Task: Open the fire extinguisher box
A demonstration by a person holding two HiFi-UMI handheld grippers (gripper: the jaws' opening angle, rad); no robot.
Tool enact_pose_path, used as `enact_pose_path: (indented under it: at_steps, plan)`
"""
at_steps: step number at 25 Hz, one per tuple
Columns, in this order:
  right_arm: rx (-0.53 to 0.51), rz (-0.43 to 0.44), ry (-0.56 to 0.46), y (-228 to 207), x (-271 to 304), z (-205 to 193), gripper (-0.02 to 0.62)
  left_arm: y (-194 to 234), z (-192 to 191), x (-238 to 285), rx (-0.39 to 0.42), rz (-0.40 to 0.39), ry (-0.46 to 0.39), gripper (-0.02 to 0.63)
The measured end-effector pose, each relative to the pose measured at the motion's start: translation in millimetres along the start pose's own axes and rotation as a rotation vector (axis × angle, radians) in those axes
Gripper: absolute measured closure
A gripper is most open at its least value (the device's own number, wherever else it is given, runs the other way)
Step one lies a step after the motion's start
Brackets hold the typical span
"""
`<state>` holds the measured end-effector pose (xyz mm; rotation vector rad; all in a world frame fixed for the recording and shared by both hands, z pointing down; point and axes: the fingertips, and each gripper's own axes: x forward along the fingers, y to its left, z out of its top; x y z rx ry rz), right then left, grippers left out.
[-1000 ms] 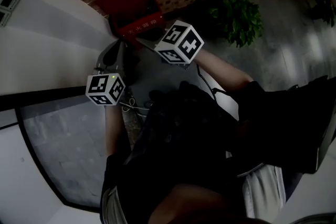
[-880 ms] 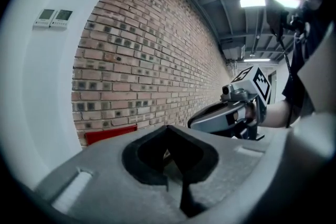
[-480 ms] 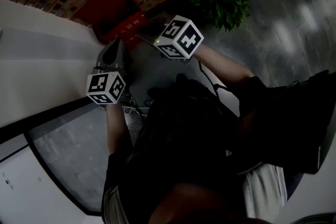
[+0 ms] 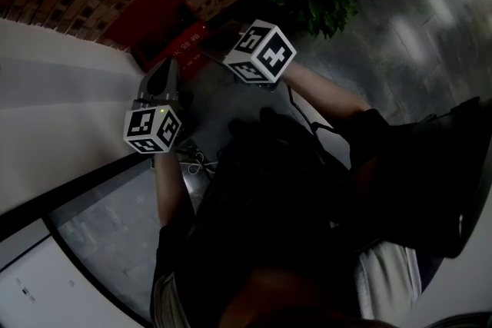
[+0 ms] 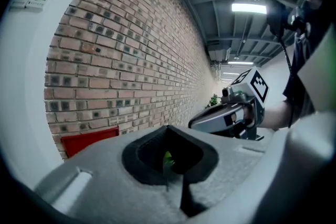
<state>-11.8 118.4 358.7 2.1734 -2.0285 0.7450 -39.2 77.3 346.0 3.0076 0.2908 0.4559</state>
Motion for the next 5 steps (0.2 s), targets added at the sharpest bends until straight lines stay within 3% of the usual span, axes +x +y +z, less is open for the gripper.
enact_pose_path:
  at_steps: [5]
  plan:
    - [-0.001,-0.028,-0.003,10.4,9.4,0.2,0.595,10.0,-1.9,-10.8,0.001,-0.022,-0.012,0.61]
